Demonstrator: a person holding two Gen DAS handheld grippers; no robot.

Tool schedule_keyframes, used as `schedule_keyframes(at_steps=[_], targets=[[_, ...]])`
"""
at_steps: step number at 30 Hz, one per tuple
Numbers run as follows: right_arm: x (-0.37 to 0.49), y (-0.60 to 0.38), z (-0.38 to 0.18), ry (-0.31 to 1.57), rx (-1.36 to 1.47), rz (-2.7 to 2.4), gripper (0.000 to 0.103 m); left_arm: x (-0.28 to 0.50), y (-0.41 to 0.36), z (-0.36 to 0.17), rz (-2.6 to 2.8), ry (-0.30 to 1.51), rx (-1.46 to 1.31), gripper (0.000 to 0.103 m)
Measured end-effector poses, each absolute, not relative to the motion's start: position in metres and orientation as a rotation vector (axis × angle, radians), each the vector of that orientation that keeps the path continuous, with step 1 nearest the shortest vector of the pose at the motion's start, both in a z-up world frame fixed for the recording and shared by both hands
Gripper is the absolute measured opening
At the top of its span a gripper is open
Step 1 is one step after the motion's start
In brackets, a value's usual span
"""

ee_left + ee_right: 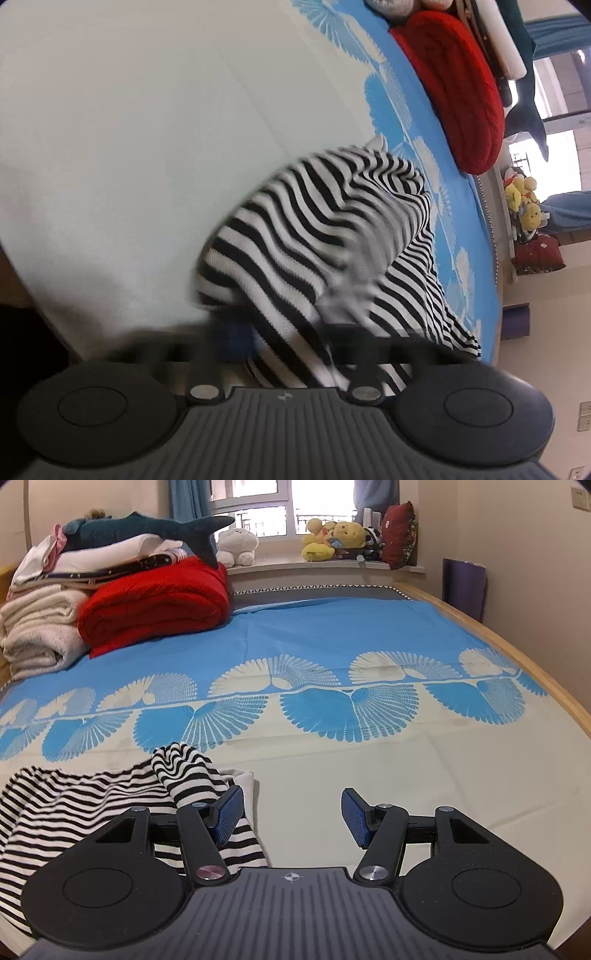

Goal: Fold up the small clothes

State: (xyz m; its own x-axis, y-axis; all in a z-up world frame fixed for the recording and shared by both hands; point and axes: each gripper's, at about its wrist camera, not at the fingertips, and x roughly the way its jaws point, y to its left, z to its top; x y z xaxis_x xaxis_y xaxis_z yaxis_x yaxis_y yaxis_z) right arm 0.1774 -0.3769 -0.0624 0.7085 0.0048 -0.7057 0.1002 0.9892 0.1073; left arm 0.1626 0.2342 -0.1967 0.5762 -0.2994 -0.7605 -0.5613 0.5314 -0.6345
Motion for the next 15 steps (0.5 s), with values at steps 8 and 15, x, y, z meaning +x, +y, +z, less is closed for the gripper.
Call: schedule_keyframes(at_steps=[8, 15], targets=[[0.165, -0.406, -0.058, 0.76, 0.21, -0.112, 0.061, 0.187, 0.16, -0.105, 0.282, 0.86, -0.632, 0.014], [0.155, -0.438, -0.056, 0.728, 0.238, -0.169, 0.061, 0.221, -0.062, -0.021, -0.051, 0.706, -0.092, 0.014]])
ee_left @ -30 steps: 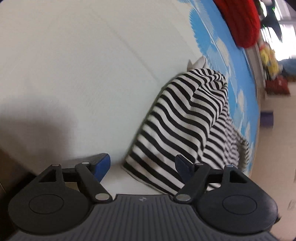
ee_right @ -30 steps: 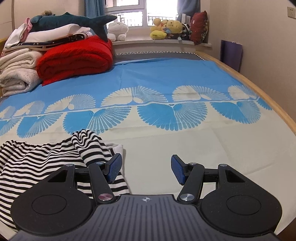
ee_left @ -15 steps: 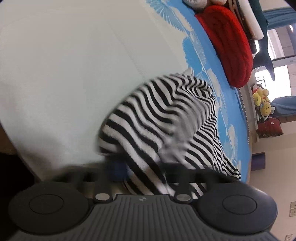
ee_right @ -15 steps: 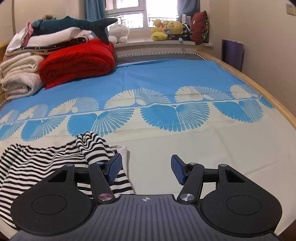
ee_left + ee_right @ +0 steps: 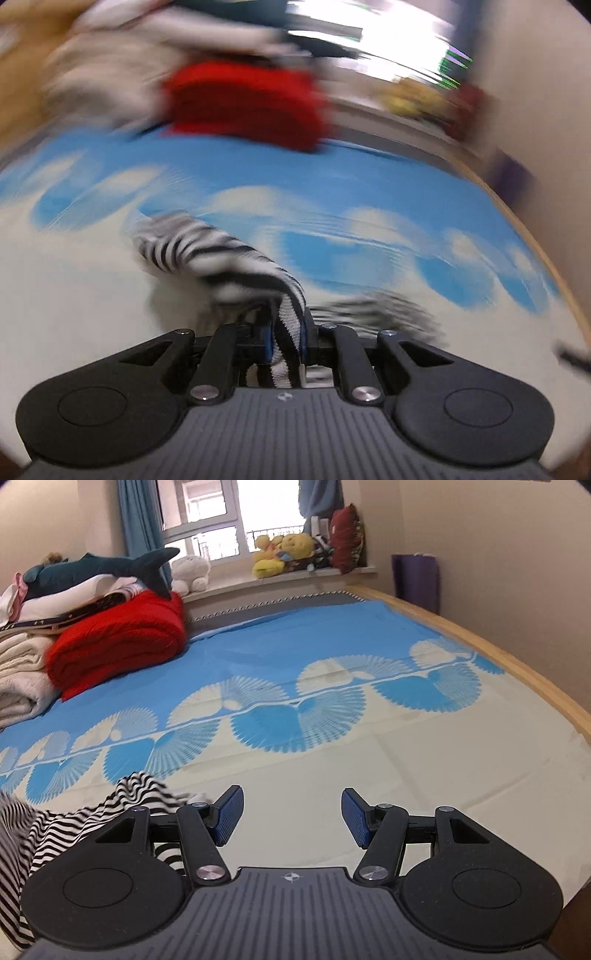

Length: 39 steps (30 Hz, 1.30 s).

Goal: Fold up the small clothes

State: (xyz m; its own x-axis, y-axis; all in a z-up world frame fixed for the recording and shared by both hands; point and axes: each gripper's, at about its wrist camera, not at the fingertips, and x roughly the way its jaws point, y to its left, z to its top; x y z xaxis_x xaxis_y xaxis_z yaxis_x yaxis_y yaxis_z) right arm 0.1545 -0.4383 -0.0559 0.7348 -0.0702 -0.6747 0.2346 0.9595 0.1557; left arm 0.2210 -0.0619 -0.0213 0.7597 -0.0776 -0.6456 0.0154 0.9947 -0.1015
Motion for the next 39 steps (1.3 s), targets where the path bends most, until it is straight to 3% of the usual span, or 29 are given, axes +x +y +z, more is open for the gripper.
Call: schedule_keyframes(at_steps=[4, 9, 11, 12, 14, 21, 28, 32, 33, 34, 35, 36, 39], targets=[[0.151, -0.452, -0.055, 0.71, 0.252, -0.178, 0.061, 0.201, -0.208, -0.053, -0.341, 0.705, 0.154, 0.014], [0.149, -0.468, -0.056, 0.709, 0.337, -0.189, 0.061, 0.202, -0.292, -0.121, -0.536, 0.978, 0.291, 0.026], [0.149, -0.47, -0.058, 0.719, 0.368, -0.171, 0.061, 0.204, -0.282, -0.107, -0.549, 0.986, 0.206, 0.031], [0.15, -0.469, -0.059, 0.724, 0.377, -0.158, 0.061, 0.206, -0.268, -0.093, -0.564, 0.973, 0.138, 0.04], [0.152, -0.467, -0.06, 0.733, 0.389, -0.123, 0.061, 0.21, -0.238, -0.065, -0.578, 0.941, 0.06, 0.046], [0.167, -0.454, -0.073, 0.823, 0.497, -0.072, 0.061, 0.219, -0.138, -0.009, -0.443, 0.846, 0.219, 0.046], [0.186, -0.434, -0.119, 1.106, 0.435, -0.052, 0.061, 0.242, -0.065, -0.042, -0.39, 0.848, 0.078, 0.047], [0.188, -0.427, -0.137, 1.201, 0.409, -0.001, 0.059, 0.261, -0.068, -0.065, -0.366, 1.015, 0.028, 0.051], [0.187, -0.422, -0.139, 1.218, 0.386, 0.026, 0.057, 0.266, -0.072, -0.066, -0.376, 1.03, 0.014, 0.053], [0.186, -0.419, -0.14, 1.219, 0.368, 0.049, 0.042, 0.272, -0.077, -0.068, -0.398, 1.043, -0.011, 0.054], [0.186, -0.417, -0.137, 1.206, 0.361, 0.074, 0.016, 0.276, -0.083, -0.069, -0.419, 1.057, -0.037, 0.054], [0.182, -0.419, -0.13, 1.167, 0.378, 0.105, 0.005, 0.28, -0.087, -0.071, -0.431, 1.064, -0.057, 0.054], [0.163, -0.442, -0.101, 1.005, 0.507, 0.139, 0.004, 0.282, -0.099, -0.072, -0.469, 1.077, -0.109, 0.054]])
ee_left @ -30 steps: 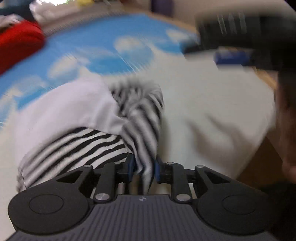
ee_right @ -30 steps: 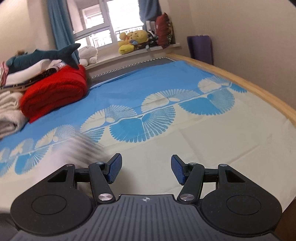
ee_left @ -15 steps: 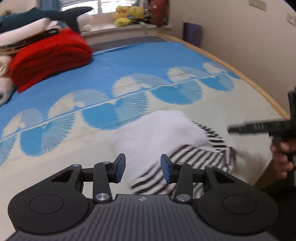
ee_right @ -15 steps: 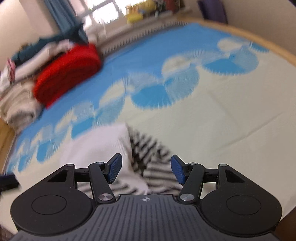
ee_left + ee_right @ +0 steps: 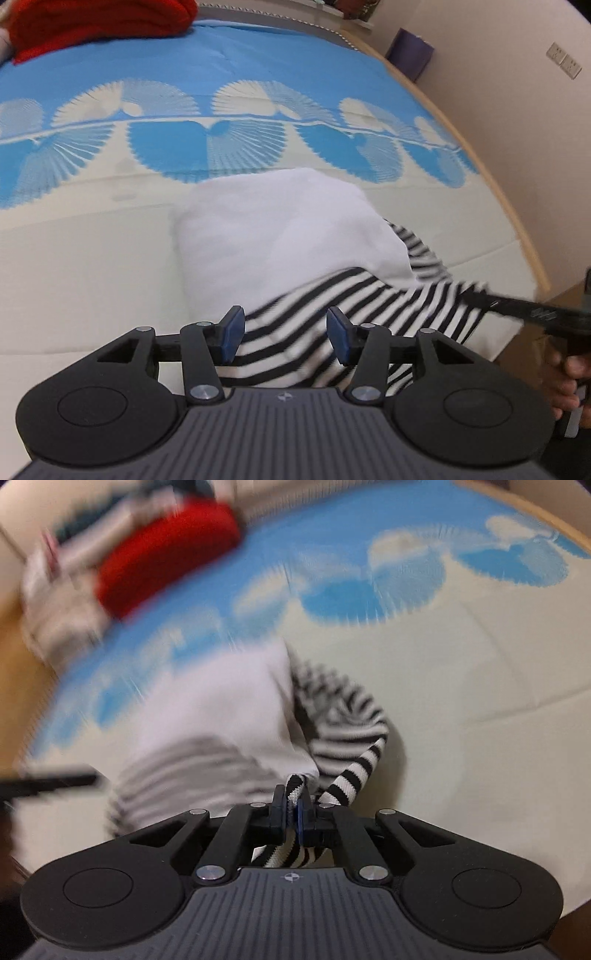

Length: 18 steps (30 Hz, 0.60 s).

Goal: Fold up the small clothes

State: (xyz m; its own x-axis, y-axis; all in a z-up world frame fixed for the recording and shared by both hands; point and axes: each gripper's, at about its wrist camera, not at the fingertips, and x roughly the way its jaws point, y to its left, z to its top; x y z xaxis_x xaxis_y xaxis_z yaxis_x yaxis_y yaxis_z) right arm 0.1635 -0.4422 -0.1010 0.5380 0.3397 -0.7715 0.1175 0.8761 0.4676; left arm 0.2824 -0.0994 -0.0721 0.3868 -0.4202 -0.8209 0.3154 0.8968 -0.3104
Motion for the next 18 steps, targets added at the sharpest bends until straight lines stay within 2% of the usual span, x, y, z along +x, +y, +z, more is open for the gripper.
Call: schedule_keyframes(at_steps=[4, 6, 11, 13, 14, 18], targets=[[0.129, -0.48, -0.072, 0.841, 0.67, 0.172, 0.003, 0.288, -0.118, -0.086, -0.489, 1.132, -0.14, 0.056], [0.117, -0.483, -0.069, 0.851, 0.638, 0.197, 0.003, 0.286, -0.124, -0.092, -0.494, 1.158, -0.125, 0.058], [0.122, -0.481, -0.117, 1.183, 0.49, 0.126, 0.003, 0.281, -0.149, -0.123, -0.48, 1.251, 0.066, 0.059], [0.129, -0.473, -0.138, 1.298, 0.421, 0.113, 0.003, 0.277, -0.156, -0.126, -0.496, 1.235, 0.128, 0.065], [0.133, -0.467, -0.143, 1.324, 0.388, 0.118, 0.003, 0.275, -0.157, -0.127, -0.505, 1.229, 0.141, 0.069], [0.147, -0.453, -0.15, 1.372, 0.315, 0.107, 0.003, 0.27, -0.145, -0.108, -0.53, 1.175, 0.096, 0.068]])
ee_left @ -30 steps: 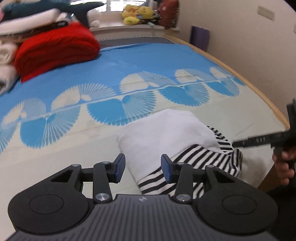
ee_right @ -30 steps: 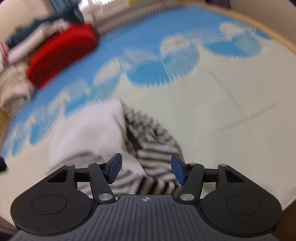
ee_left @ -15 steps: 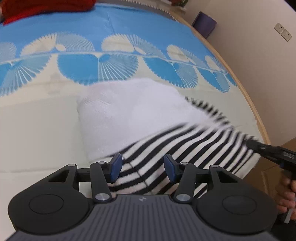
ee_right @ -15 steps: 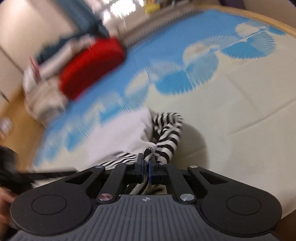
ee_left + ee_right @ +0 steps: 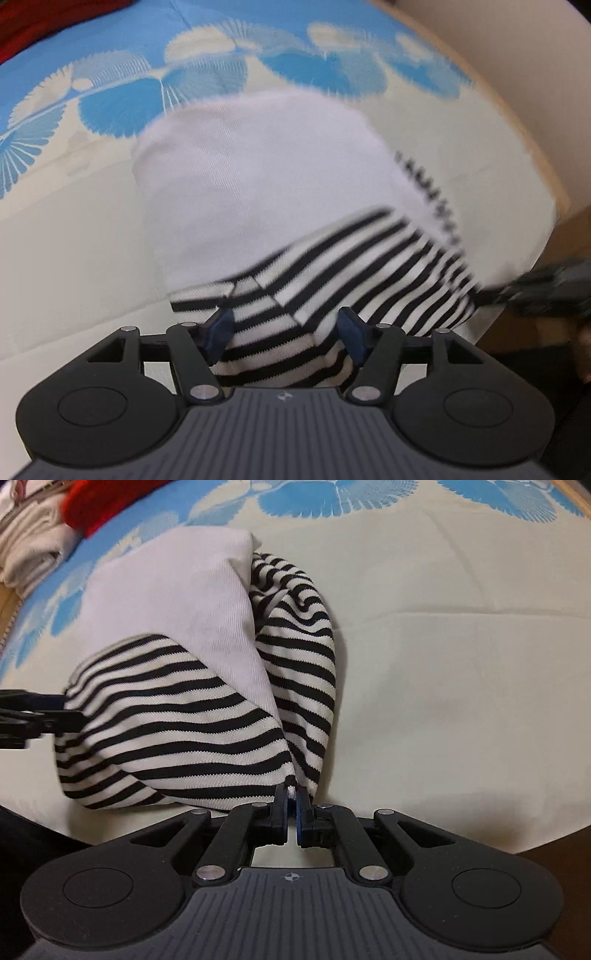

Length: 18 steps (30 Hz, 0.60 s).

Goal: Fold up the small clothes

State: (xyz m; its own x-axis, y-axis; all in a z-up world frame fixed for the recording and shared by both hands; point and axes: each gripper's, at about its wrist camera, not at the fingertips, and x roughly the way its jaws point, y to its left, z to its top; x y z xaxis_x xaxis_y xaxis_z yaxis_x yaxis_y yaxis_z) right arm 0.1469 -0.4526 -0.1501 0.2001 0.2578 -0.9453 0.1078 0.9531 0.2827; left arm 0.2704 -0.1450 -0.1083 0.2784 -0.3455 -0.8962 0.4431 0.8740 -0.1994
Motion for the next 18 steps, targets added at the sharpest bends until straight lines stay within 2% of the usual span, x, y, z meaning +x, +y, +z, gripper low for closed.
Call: schedule_keyframes(at_steps=[2, 4, 6, 8, 12, 14, 18], targets=[[0.151, -0.447, -0.15, 1.387, 0.272, 0.095, 0.003, 0.269, -0.137, -0.101, -0.558, 1.145, 0.082, 0.068], [0.148, -0.443, -0.152, 1.398, 0.234, 0.098, 0.003, 0.268, -0.14, -0.122, -0.517, 1.239, 0.21, 0.066], [0.149, -0.439, -0.152, 1.407, 0.199, 0.103, 0.003, 0.26, -0.149, -0.141, -0.514, 1.29, 0.373, 0.071], [0.15, -0.436, -0.153, 1.412, 0.183, 0.104, 0.003, 0.255, -0.153, -0.14, -0.536, 1.267, 0.424, 0.072], [0.153, -0.437, -0.143, 1.361, 0.203, 0.078, 0.005, 0.264, -0.131, -0.125, -0.503, 1.278, 0.271, 0.073], [0.153, -0.443, -0.127, 1.263, 0.252, 0.04, 0.015, 0.271, -0.117, -0.113, -0.507, 1.276, 0.195, 0.075], [0.154, -0.449, -0.097, 1.019, 0.335, -0.009, 0.023, 0.303, -0.094, -0.097, -0.418, 1.256, 0.048, 0.082]])
